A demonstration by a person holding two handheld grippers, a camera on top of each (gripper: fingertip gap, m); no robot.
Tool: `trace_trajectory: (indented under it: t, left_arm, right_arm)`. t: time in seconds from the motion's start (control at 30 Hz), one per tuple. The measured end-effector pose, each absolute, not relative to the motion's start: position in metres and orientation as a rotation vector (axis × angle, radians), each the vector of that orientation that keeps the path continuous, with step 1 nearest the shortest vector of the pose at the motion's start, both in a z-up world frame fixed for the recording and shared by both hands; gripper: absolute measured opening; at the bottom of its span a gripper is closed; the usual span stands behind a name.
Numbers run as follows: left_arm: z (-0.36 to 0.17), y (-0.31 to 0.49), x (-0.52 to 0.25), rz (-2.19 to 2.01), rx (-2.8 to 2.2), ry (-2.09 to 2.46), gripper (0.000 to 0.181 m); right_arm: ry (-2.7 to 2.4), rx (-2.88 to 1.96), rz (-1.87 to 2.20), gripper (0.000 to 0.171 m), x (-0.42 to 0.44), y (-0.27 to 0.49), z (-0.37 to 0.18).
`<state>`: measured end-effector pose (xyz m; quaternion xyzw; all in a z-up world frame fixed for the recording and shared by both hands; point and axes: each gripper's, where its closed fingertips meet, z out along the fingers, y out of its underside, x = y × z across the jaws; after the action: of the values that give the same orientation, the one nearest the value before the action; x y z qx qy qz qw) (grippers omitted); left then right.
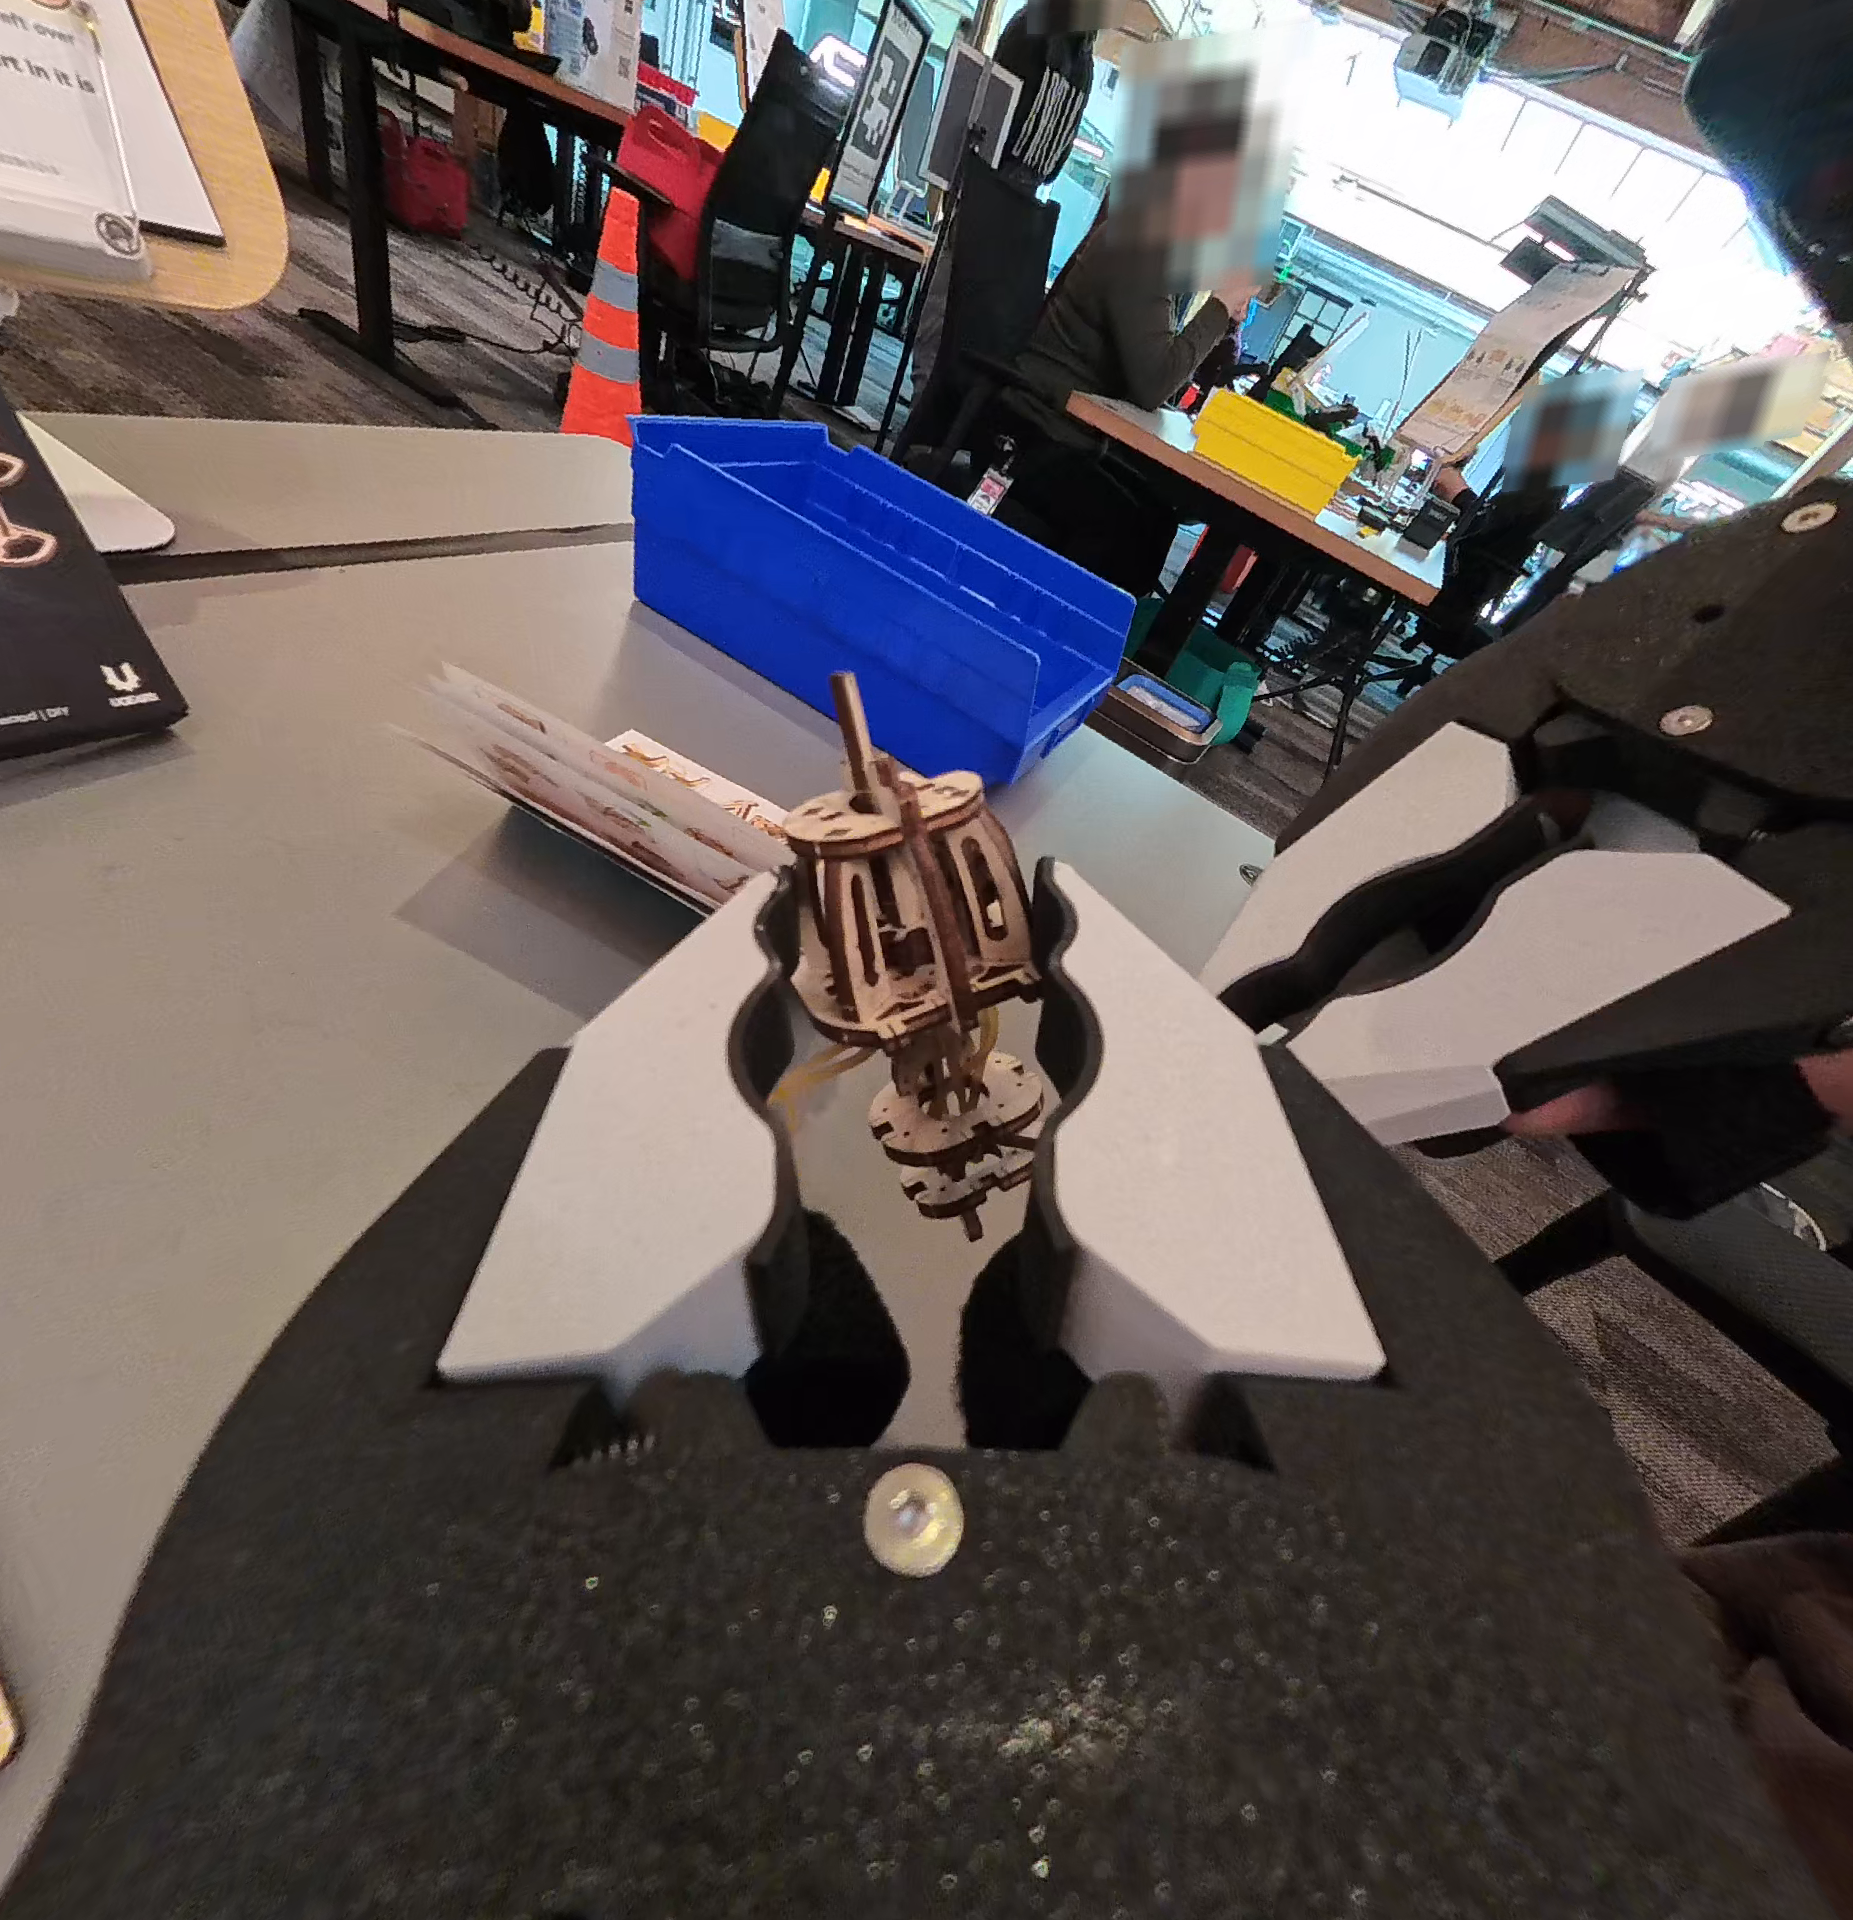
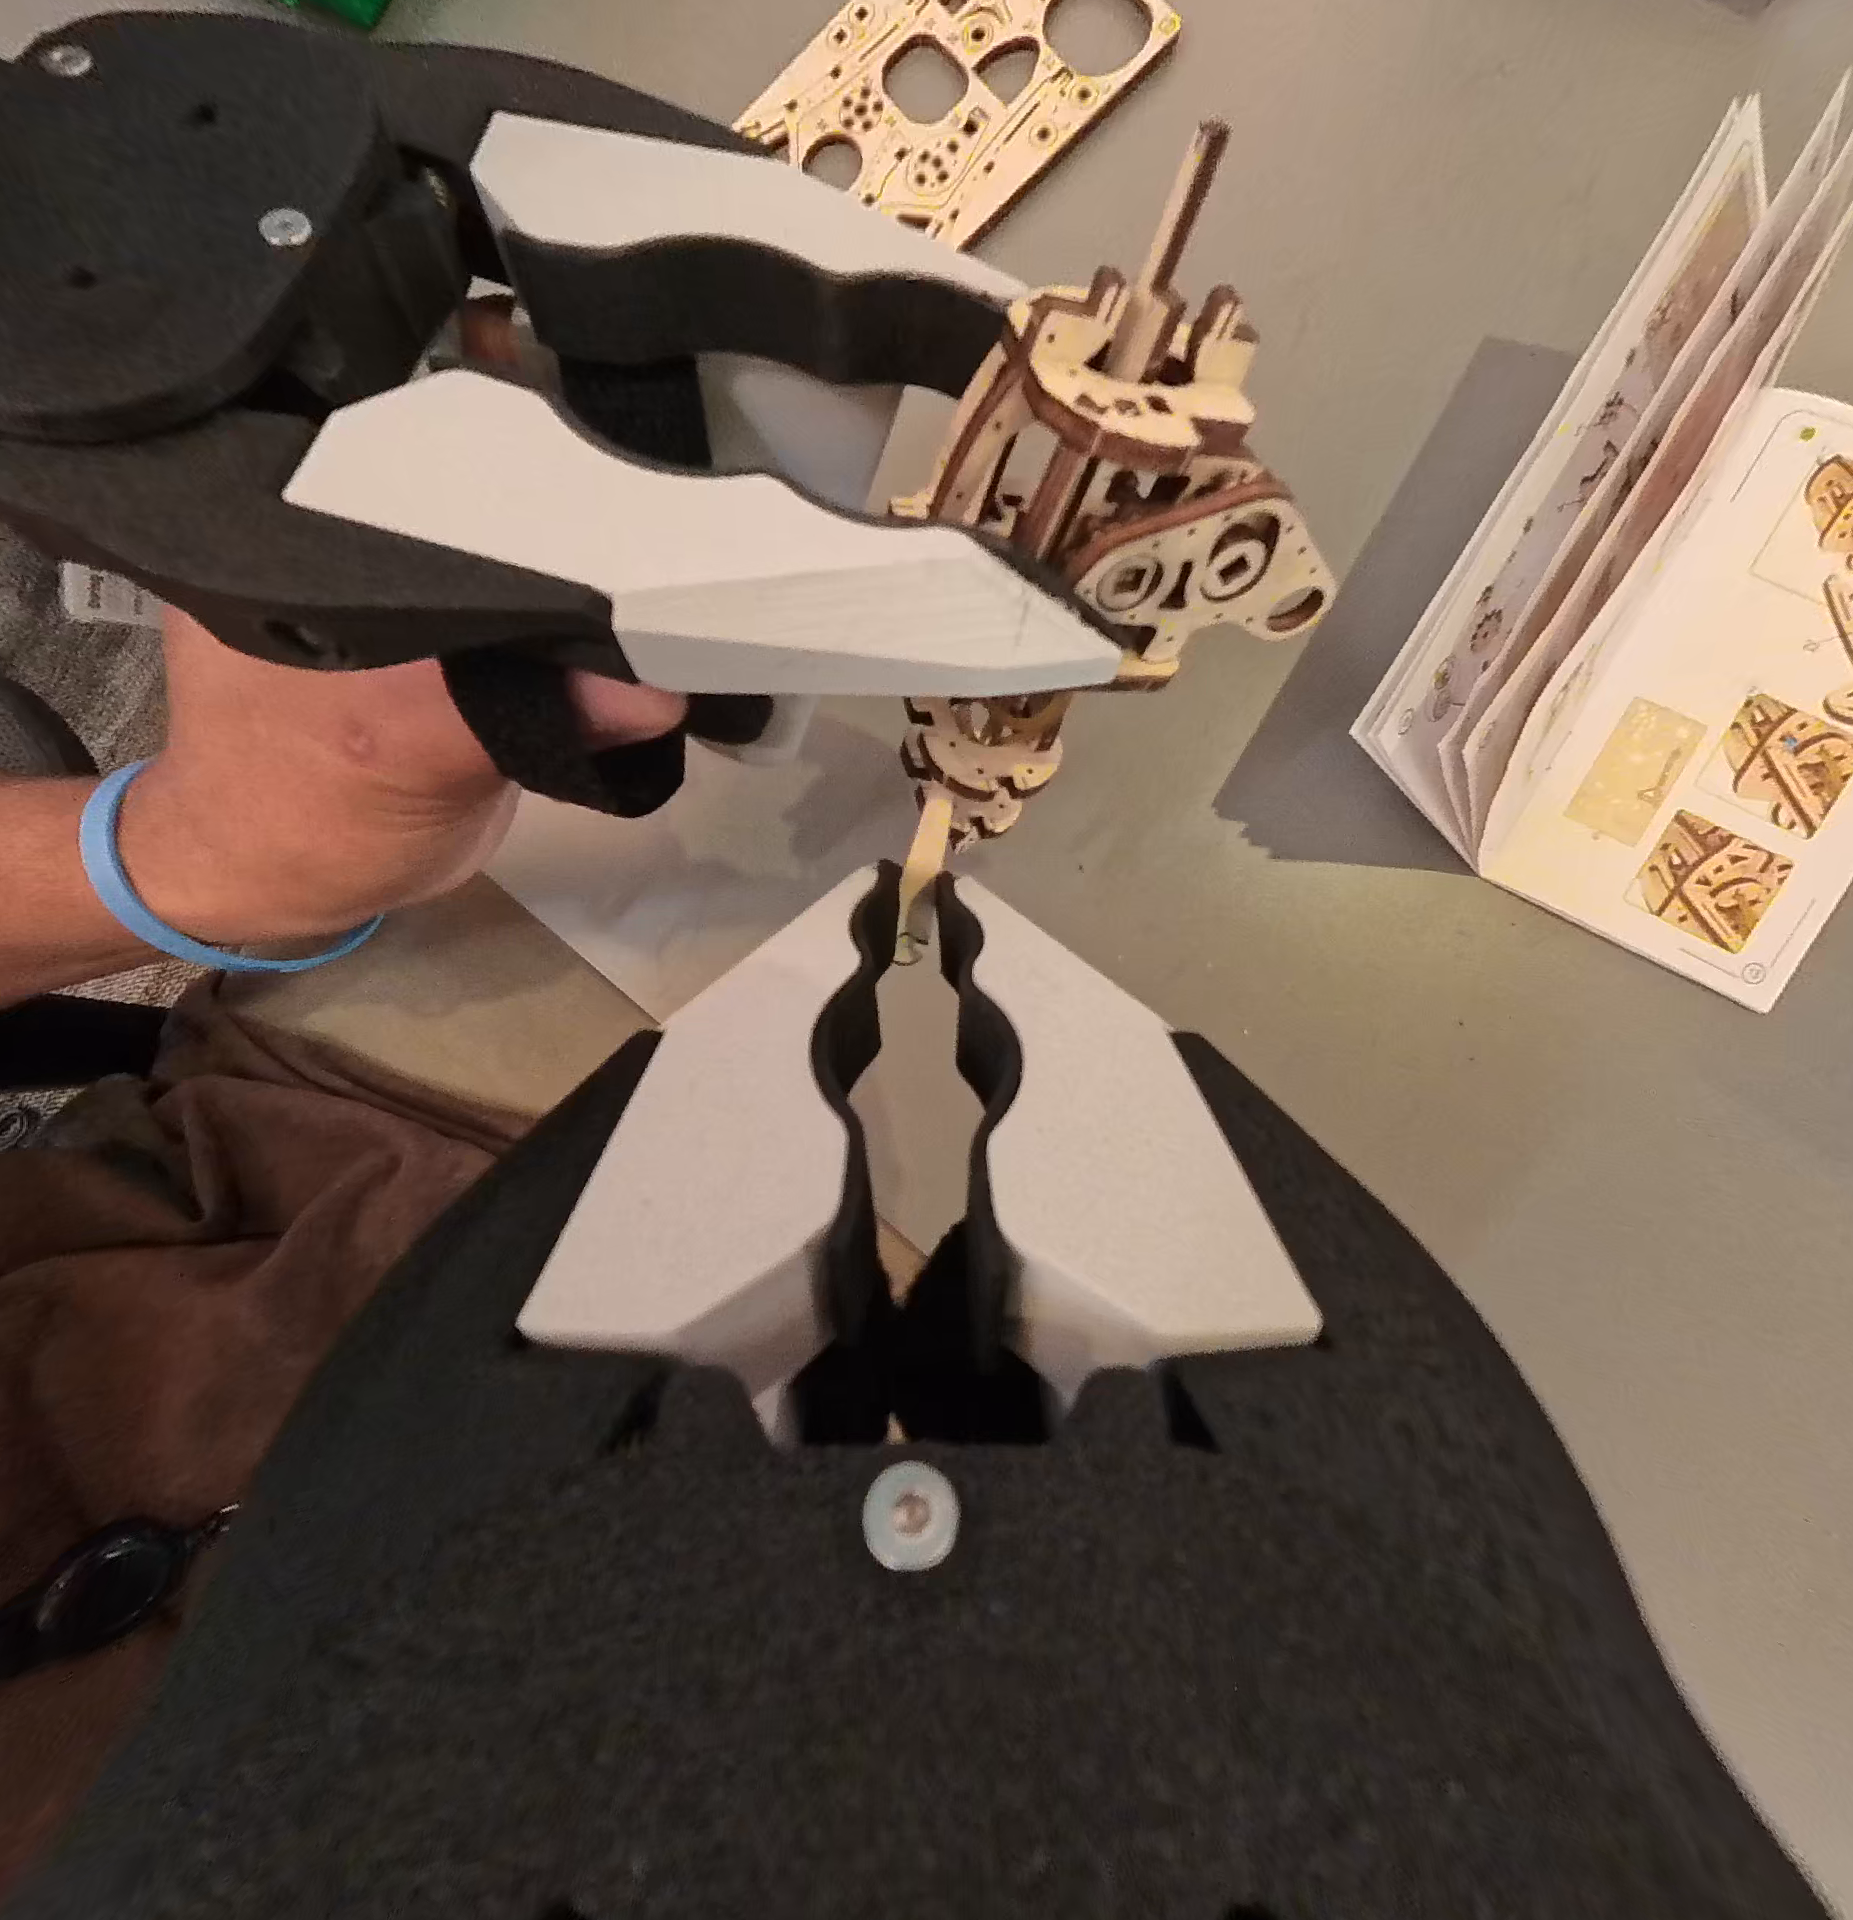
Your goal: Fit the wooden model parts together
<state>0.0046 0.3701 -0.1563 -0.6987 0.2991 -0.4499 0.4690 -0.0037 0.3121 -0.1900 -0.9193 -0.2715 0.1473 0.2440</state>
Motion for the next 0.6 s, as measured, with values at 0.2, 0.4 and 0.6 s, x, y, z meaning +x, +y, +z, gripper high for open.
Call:
trace_trajectory:
  t: [0.2,0.4,0.6]
  left_arm:
    - [-0.1565,0.3694,0.0054,-1.088,-1.711,0.744,0.043]
    - [-0.1561,0.3702,0.0047,-1.09,-1.712,0.739,0.043]
    - [-0.156,0.3681,0.0066,-1.091,-1.71,0.747,0.043]
  right_arm:
    - [-0.761,-2.542,0.393,0.007,-0.0039,0.3082,-0.1899]
    - [-0.745,-2.545,0.367,0.006,0.0004,0.3094,-0.1889]
    - [-0.74,-2.555,0.358,0.006,0.0017,0.3113,-0.1918]
